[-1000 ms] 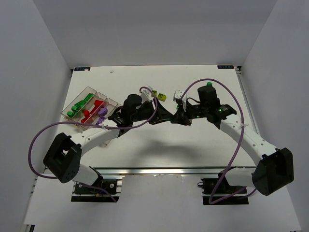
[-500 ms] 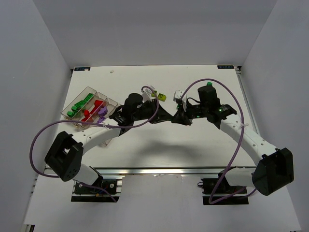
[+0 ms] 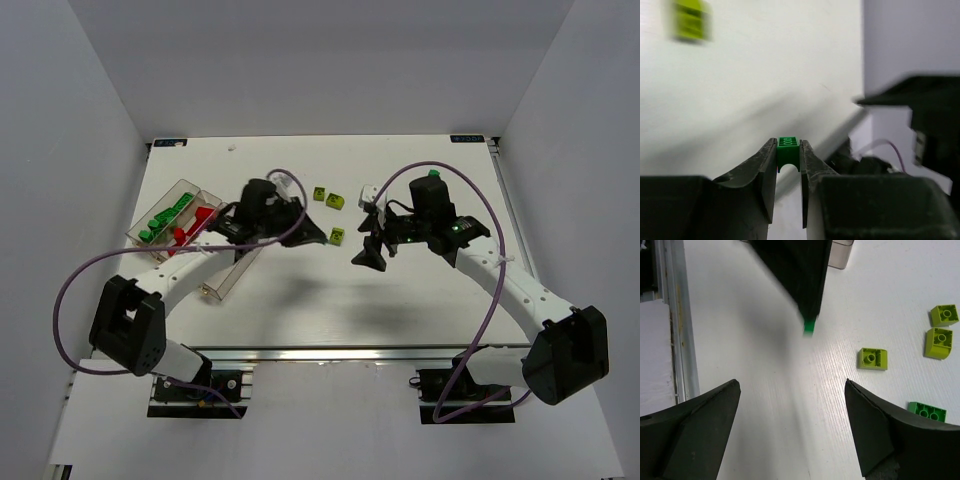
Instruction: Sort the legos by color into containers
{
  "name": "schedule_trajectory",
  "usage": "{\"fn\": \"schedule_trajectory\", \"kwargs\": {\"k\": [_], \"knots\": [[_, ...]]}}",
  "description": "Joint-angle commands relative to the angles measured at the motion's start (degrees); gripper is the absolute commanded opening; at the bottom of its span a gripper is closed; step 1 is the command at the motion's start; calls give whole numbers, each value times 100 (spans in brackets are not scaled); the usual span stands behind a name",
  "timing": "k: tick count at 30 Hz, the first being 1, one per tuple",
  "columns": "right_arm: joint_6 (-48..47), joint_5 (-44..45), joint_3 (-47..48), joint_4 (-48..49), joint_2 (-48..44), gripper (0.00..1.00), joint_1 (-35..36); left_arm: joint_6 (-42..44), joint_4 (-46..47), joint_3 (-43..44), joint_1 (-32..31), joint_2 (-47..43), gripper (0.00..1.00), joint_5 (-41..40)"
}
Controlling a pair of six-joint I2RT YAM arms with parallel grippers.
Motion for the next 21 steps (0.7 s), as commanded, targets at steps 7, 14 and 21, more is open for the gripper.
{"fn": "schedule_trajectory", "kwargs": {"k": [7,14,21], "knots": [[-723,20,-21,-508,-38,67,10,1840,-2635,1032,2893,-196,0,-2028],[-654,-8,6,-581,104,0,9,1894,-2381,1981,4329,691,0,-2829],[-566,238,-161,-317,15,0,-113,1885,-2390,2940,4611,1763,0,-3761]]}}
